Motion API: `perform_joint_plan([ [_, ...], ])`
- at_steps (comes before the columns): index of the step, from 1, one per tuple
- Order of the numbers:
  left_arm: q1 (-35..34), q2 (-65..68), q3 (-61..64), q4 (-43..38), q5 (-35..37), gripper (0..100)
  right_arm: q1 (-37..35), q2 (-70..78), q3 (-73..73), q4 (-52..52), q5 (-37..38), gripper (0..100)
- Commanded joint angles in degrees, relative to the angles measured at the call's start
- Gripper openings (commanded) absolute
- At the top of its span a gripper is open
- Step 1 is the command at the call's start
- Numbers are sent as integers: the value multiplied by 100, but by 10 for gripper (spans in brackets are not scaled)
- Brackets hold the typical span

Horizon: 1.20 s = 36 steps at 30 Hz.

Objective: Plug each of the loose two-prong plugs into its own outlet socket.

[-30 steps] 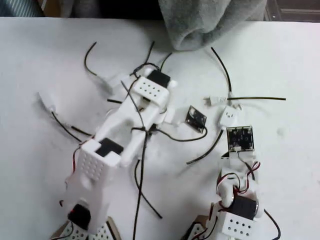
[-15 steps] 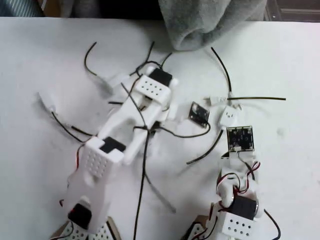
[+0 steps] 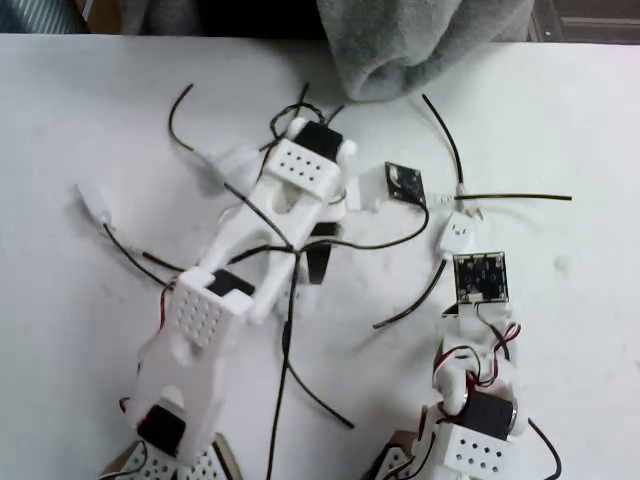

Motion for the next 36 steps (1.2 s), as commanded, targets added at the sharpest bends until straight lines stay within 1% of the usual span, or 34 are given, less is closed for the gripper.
perform_joint_plan([
  [1, -84, -514, -255, 35, 97, 306, 48, -75, 53, -136, 0, 22],
  [5, -171, -840, -255, 9, 211, 306, 48, -75, 53, -136, 0, 22],
  [7, -233, -910, -255, -132, 686, 306, 48, -75, 53, -136, 0, 22],
  [9, -356, -971, -255, -615, 1503, 305, 48, -75, 53, -136, 0, 22],
  [11, -532, -1007, -273, -1266, 2664, 305, 48, -75, 53, -136, 0, 22],
  [13, -699, -1077, -475, -1723, 3710, 305, 48, -75, 53, -136, 0, 22],
  [14, -760, -1112, -633, -1820, 4097, 305, 48, -75, 53, -136, 0, 22],
  [16, -778, -1191, -1108, -1793, 4519, 305, 48, -75, 53, -136, 0, 22],
  [19, -602, -1323, -1908, -1284, 4835, 305, 40, -75, 53, -136, 0, 22],
  [23, -330, -1358, -2857, -308, 5152, 303, 40, -75, 53, -136, 0, 22],
  [25, -295, -1349, -3121, 9, 5398, 280, 40, -75, 53, -136, 0, 22],
  [28, -400, -1393, -2980, 35, 5705, 249, 40, -75, 53, -136, 0, 22],
  [32, -497, -1587, -2514, 44, 5916, 249, 40, -75, 53, -127, 0, 22],
  [36, -391, -2607, -1697, 53, 5916, 258, 40, -75, 53, -127, 0, 22],
])
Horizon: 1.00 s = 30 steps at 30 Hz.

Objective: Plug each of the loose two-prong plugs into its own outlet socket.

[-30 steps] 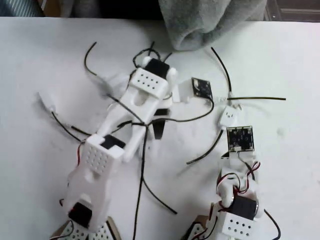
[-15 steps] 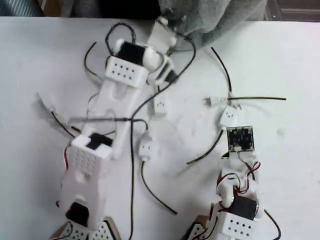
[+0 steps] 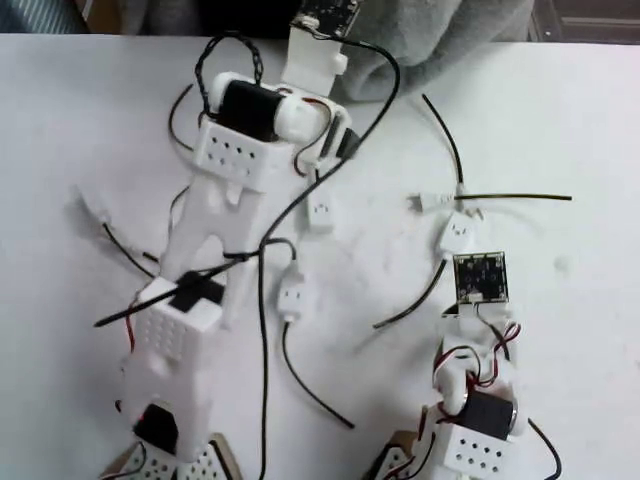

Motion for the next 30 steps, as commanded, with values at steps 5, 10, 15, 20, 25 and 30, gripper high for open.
perform_joint_plan([
  [5, 40, -2914, 2092, 9, 53, 300, 40, -75, 53, -127, 0, 22],
  [10, -145, -4629, 4229, -18, 53, 302, 13, -75, 53, -127, 0, 22],
  [15, -277, -5930, 6382, -695, 26, 303, -215, -66, 53, -57, 0, 22],
  [20, -224, -6738, 8598, -2198, -237, 303, -233, -66, 53, -22, 0, 22],
  [25, -497, -7055, 10505, -3824, -255, 303, -233, -66, 53, -22, 0, 22],
  [30, -708, -7055, 11701, -4879, -519, 341, -233, -66, 53, -22, 0, 22],
])
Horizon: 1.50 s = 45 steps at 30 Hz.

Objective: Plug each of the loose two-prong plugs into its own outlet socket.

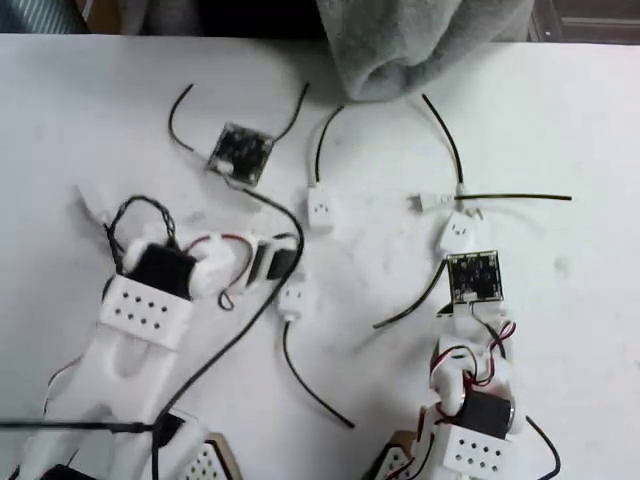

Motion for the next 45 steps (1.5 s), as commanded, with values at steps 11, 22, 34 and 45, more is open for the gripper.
perform_joint_plan([
  [11, -198, -189, 1503, -1846, -211, 343, -40, -66, 53, -22, 0, 22],
  [22, 330, -189, 1873, -1881, -818, 344, -48, -57, 53, -13, 0, 22],
  [34, 470, 1051, 1486, -2189, -774, 345, -48, -66, 53, 57, 0, 22],
  [45, 505, 3424, -765, -826, -624, 264, -48, -66, 53, 57, 0, 22],
])
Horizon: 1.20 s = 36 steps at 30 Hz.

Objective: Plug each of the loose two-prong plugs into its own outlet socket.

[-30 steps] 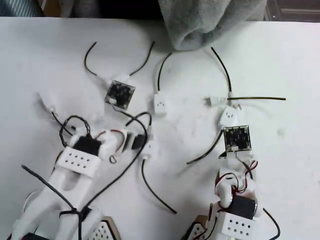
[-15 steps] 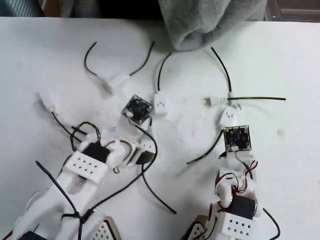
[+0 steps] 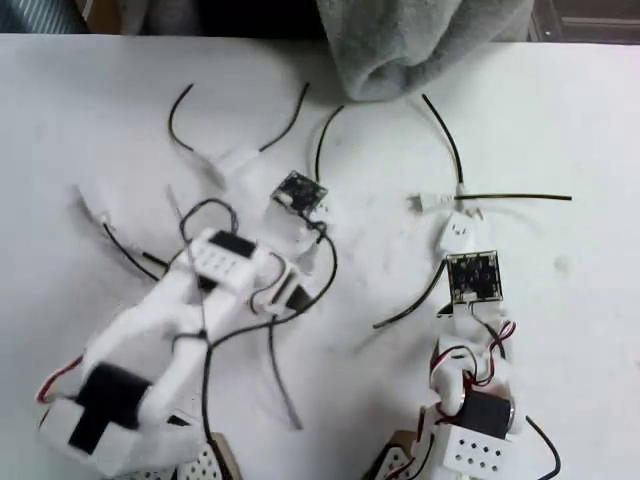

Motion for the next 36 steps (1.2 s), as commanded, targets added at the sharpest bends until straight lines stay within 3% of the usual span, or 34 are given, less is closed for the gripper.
perform_joint_plan([
  [1, 66, 136, -413, 149, 88, 256, -40, -66, 53, 40, 0, 22],
  [5, 171, 163, -413, 158, 79, 191, -40, -66, 53, 40, 0, 22],
  [10, 330, 171, -413, 149, 79, 16, -40, -66, 53, 40, 0, 22],
  [20, 259, 119, -501, 123, 88, 24, -40, -66, 53, 31, 0, 22],
  [23, -84, -31, -826, 132, 114, 24, -40, -66, 53, 22, 0, 22],
  [30, -1596, -374, -2224, 264, 105, 24, -40, -66, 53, 13, 0, 22],
  [36, -2026, 198, -4035, 835, -519, 24, -40, -75, 53, 13, 0, 22],
])
